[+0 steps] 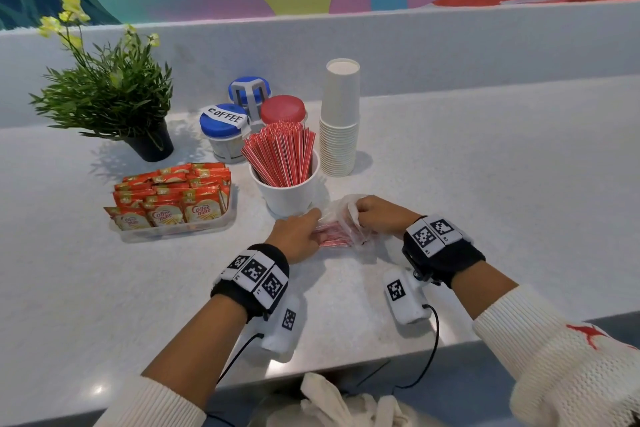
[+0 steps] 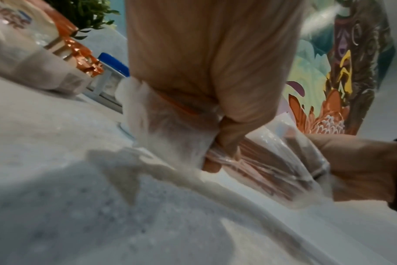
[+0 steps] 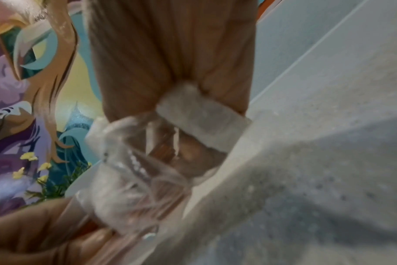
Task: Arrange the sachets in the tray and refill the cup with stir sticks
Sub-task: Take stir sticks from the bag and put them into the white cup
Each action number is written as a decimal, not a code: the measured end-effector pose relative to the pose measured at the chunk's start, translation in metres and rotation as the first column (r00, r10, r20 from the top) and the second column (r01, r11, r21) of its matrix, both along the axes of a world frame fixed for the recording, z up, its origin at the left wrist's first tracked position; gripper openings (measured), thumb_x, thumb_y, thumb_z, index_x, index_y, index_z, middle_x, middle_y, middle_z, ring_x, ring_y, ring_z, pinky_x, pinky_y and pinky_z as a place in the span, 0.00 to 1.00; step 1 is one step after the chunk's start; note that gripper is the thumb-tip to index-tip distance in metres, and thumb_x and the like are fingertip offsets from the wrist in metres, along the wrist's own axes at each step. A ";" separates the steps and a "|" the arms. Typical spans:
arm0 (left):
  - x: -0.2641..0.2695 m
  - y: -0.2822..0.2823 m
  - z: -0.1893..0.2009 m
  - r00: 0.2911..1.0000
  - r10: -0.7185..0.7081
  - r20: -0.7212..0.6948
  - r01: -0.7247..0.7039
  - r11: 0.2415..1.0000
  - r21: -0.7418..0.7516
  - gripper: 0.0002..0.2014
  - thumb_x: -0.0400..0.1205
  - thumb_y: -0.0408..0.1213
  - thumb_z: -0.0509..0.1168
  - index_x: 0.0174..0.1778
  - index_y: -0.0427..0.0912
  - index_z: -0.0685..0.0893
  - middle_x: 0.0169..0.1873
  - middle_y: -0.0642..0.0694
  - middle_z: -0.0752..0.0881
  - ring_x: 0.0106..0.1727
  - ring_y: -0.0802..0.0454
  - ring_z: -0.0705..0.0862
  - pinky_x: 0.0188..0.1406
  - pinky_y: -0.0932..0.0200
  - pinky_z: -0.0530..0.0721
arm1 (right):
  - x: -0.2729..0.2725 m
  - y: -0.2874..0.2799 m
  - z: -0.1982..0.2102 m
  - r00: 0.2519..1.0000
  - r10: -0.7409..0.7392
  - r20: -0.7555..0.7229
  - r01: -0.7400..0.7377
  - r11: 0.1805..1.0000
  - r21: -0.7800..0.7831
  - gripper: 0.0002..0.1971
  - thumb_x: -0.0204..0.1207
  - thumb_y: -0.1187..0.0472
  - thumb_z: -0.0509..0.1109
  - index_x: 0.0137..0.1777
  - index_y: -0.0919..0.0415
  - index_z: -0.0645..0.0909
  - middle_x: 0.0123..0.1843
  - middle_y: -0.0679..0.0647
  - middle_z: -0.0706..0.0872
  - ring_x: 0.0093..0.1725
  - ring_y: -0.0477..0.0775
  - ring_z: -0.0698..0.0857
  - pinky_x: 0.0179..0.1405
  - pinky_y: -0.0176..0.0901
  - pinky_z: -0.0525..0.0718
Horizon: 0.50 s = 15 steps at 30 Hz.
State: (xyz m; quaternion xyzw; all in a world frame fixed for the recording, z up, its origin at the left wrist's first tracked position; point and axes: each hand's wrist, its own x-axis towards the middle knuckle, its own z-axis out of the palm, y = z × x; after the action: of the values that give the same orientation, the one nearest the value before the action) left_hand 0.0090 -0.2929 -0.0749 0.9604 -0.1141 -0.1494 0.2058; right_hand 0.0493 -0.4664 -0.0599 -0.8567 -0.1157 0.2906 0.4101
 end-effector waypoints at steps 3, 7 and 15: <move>0.002 0.004 -0.003 0.997 0.020 -0.073 -0.028 0.993 -0.118 0.15 0.83 0.41 0.61 0.61 0.36 0.71 0.59 0.40 0.80 0.61 0.42 0.78 0.63 0.48 0.76 | 0.002 -0.003 0.001 0.998 0.013 0.065 -0.017 0.998 0.063 0.12 0.75 0.76 0.60 0.44 0.64 0.83 0.39 0.56 0.82 0.33 0.55 0.79 0.26 0.37 0.74; 0.005 0.012 -0.004 0.987 0.000 -0.158 -0.034 0.976 -0.214 0.19 0.82 0.45 0.63 0.62 0.36 0.73 0.58 0.41 0.82 0.60 0.44 0.80 0.64 0.46 0.77 | 0.002 -0.013 0.004 0.988 -0.082 0.131 0.063 0.988 0.139 0.09 0.75 0.74 0.65 0.44 0.64 0.85 0.25 0.49 0.81 0.18 0.40 0.74 0.19 0.29 0.71; 0.004 0.014 0.000 0.991 -0.002 -0.137 -0.046 0.935 -0.351 0.19 0.83 0.42 0.61 0.68 0.36 0.74 0.62 0.39 0.82 0.63 0.43 0.80 0.67 0.47 0.76 | -0.002 -0.015 0.012 0.984 -0.164 -0.062 0.176 0.924 0.340 0.03 0.77 0.67 0.68 0.46 0.61 0.84 0.37 0.56 0.84 0.28 0.49 0.77 0.21 0.33 0.75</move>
State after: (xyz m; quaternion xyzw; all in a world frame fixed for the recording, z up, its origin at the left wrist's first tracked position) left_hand 0.0131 -0.2789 -0.0750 0.8967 -0.1141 -0.1887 0.3838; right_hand 0.0478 -0.4816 -0.0482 -0.7738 -0.0832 0.2432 0.5790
